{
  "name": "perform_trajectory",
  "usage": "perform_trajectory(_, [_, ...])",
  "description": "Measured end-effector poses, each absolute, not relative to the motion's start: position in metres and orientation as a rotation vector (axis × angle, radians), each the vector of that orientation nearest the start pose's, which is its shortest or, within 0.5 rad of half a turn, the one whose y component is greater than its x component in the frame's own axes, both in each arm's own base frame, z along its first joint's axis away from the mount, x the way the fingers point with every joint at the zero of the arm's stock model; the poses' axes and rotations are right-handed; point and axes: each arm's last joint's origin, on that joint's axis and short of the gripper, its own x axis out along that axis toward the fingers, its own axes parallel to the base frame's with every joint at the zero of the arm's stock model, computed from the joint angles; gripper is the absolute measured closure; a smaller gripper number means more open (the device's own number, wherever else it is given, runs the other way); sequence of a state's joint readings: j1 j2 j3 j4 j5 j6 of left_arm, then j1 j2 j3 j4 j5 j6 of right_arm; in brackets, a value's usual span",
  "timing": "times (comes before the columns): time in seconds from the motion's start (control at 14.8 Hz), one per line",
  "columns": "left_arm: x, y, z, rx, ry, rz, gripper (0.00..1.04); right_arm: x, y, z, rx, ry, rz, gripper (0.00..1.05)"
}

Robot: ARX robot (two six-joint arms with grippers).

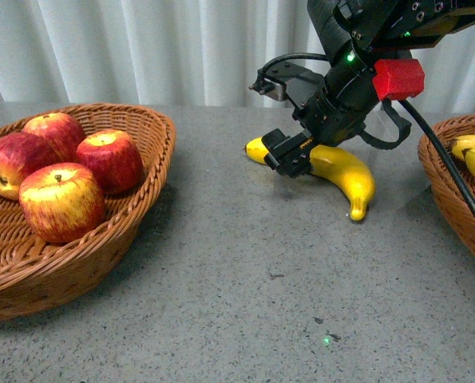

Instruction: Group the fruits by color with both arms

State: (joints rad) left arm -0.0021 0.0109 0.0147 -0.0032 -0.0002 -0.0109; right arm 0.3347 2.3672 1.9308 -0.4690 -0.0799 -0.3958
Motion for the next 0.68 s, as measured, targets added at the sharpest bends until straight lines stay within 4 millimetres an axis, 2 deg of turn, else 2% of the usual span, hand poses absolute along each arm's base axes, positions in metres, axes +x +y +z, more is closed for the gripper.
perform_trajectory(0.2, [0.097, 0.000, 0.167, -0.011, 0.000, -0.002, 0.07, 0.485, 0.171, 0.163, -0.450, 0.760, 0.549, 0.67])
perform_trajectory(0.27, [0.097, 0.000, 0.167, -0.011, -0.001, -0.002, 0.07, 0.483, 0.171, 0.168, -0.413, 0.713, 0.560, 0.70])
perform_trajectory(0.34, [0.097, 0.000, 0.167, -0.011, -0.001, -0.002, 0.07, 0.477, 0.168, 0.181, -0.358, 0.656, 0.583, 0.70])
perform_trajectory(0.41, [0.097, 0.000, 0.167, -0.011, -0.001, -0.002, 0.07, 0.470, 0.161, 0.204, -0.296, 0.587, 0.597, 0.70])
perform_trajectory(0.54, [0.097, 0.000, 0.167, -0.011, -0.001, -0.002, 0.07, 0.448, 0.137, 0.266, -0.186, 0.425, 0.590, 0.70])
perform_trajectory(0.61, [0.097, 0.000, 0.167, -0.011, -0.001, -0.002, 0.07, 0.432, 0.110, 0.297, -0.148, 0.338, 0.560, 0.70])
perform_trajectory(0.68, [0.097, 0.000, 0.167, -0.011, -0.001, -0.002, 0.07, 0.417, 0.083, 0.313, -0.125, 0.303, 0.512, 0.70])
